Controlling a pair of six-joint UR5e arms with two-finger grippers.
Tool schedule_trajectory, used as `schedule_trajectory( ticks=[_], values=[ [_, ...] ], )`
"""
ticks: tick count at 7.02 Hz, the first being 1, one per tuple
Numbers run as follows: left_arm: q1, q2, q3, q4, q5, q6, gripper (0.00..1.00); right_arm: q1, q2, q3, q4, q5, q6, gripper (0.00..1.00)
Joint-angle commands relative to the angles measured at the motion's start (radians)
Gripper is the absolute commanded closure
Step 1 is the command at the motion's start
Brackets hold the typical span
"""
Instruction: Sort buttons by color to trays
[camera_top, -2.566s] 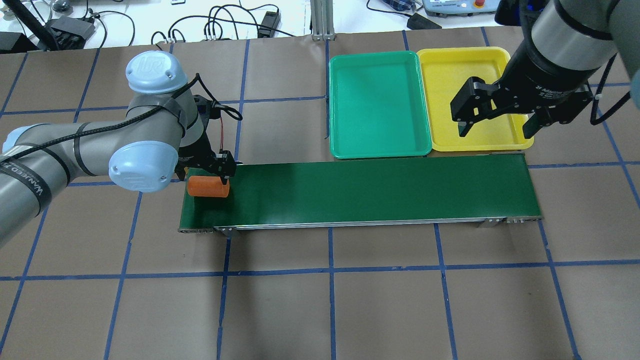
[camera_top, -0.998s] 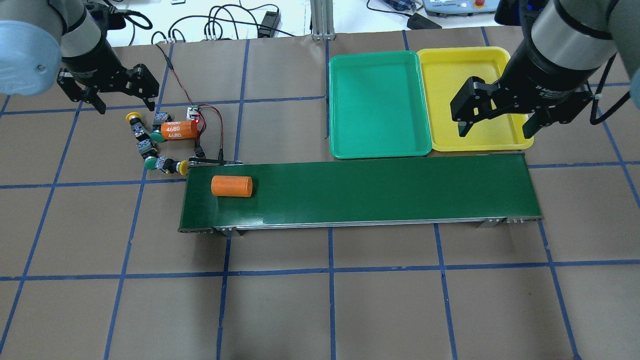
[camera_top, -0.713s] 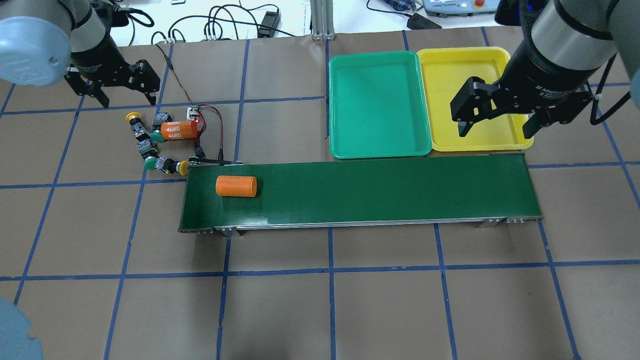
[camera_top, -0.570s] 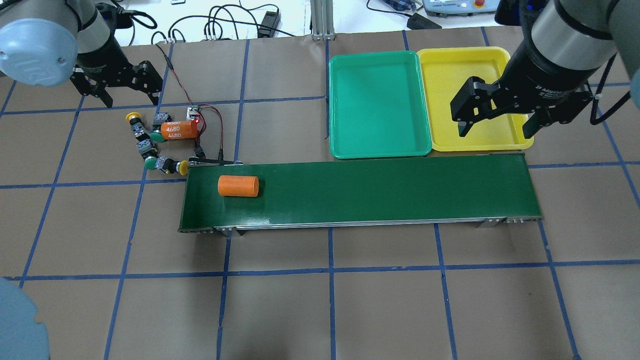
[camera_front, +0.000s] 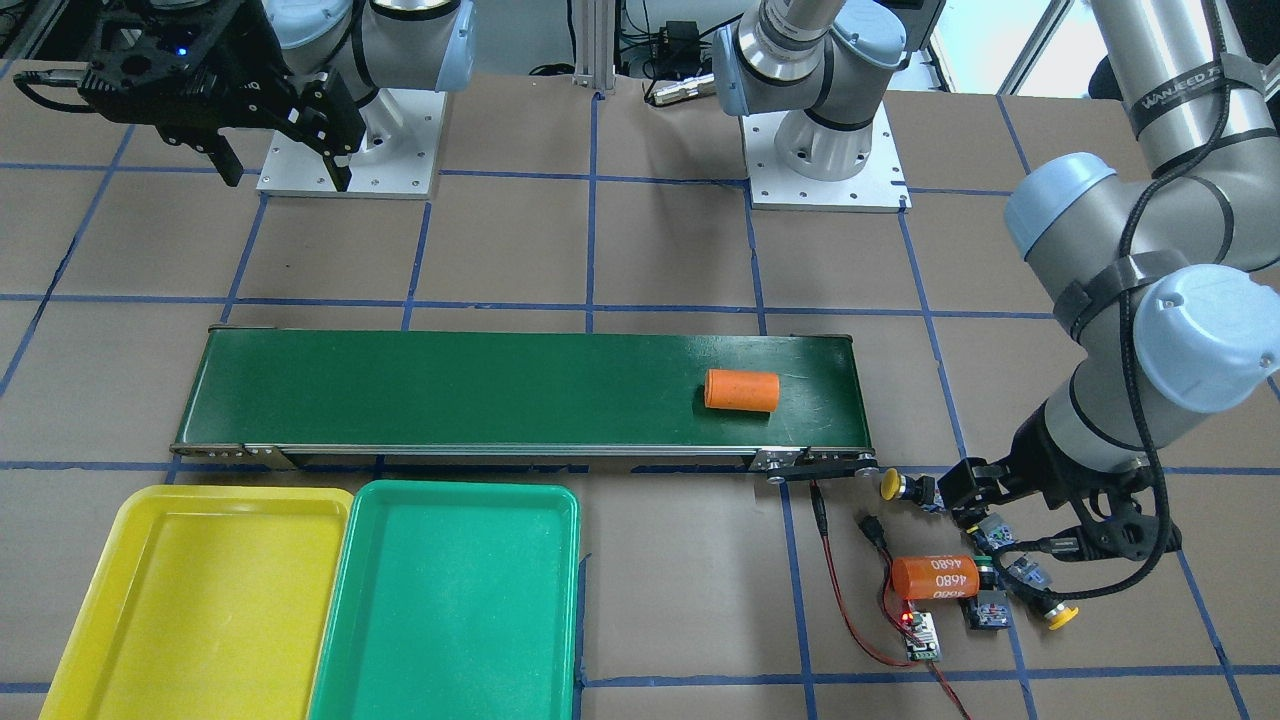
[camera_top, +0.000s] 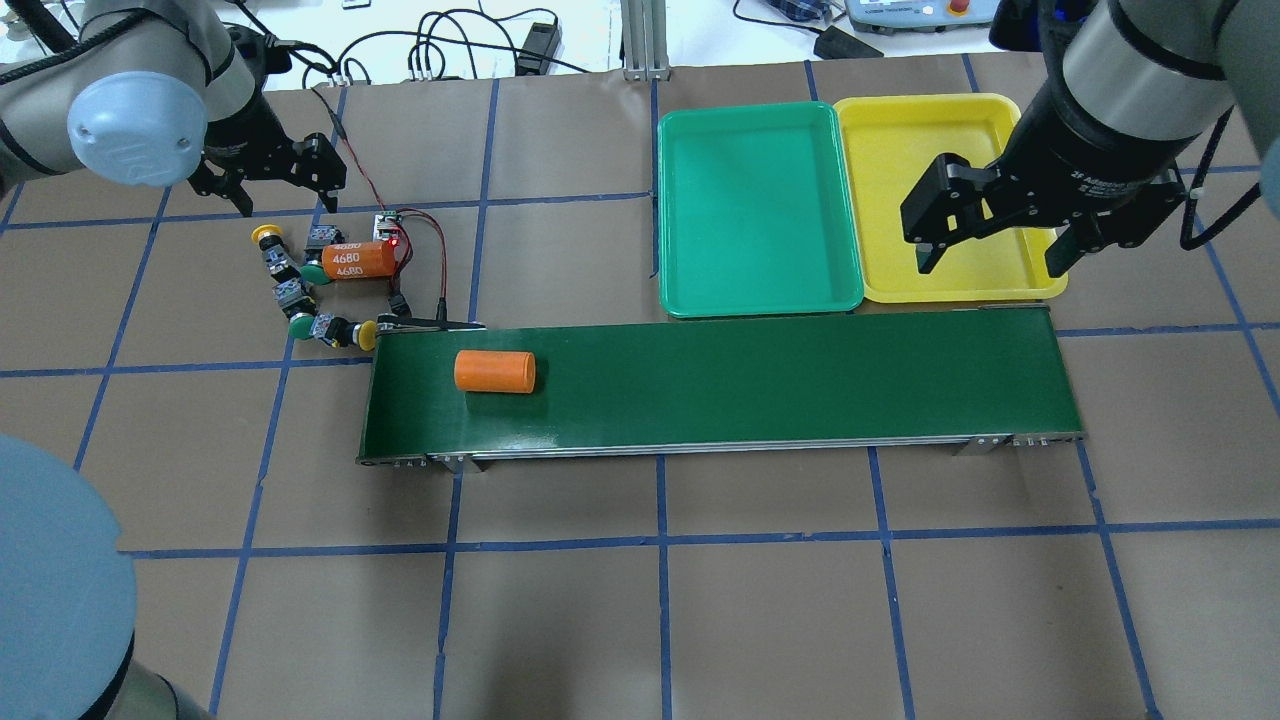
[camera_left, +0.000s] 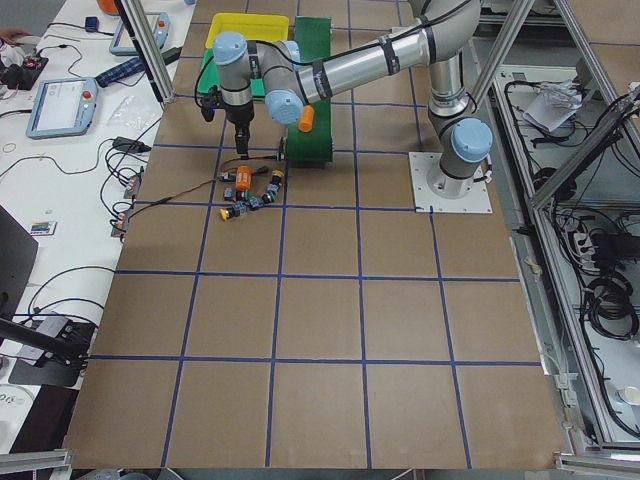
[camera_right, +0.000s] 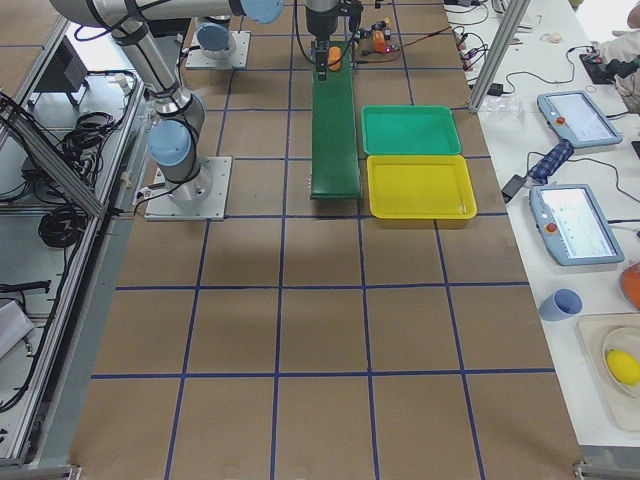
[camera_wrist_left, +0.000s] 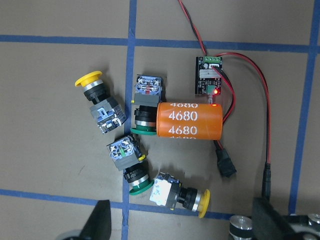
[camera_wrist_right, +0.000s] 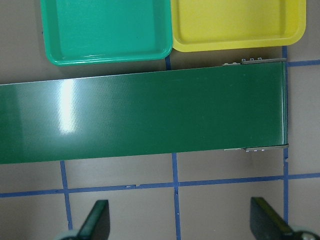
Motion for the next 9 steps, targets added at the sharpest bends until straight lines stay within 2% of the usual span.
schedule_trajectory(
  ticks=[1, 4, 5, 9],
  values=[
    [0.0, -0.04, -0.001, 0.022, -0.009, 0.0, 0.0, 0.0, 0.0, 0.0, 0.0, 0.0, 0.0, 0.0],
    [0.002, -0.103, 0.0, 0.053, -0.012, -0.014, 0.0, 0.0, 0.0, 0.0, 0.0, 0.0, -0.001, 0.0],
    [0.003, -0.147, -0.001, 0.109, -0.002, -0.02, 0.0, 0.0, 0.0, 0.0, 0.0, 0.0, 0.0, 0.0],
    [0.003, -0.195, -0.001, 0.123, -0.054, -0.008, 0.0, 0.0, 0.0, 0.0, 0.0, 0.0, 0.0, 0.0]
  ],
)
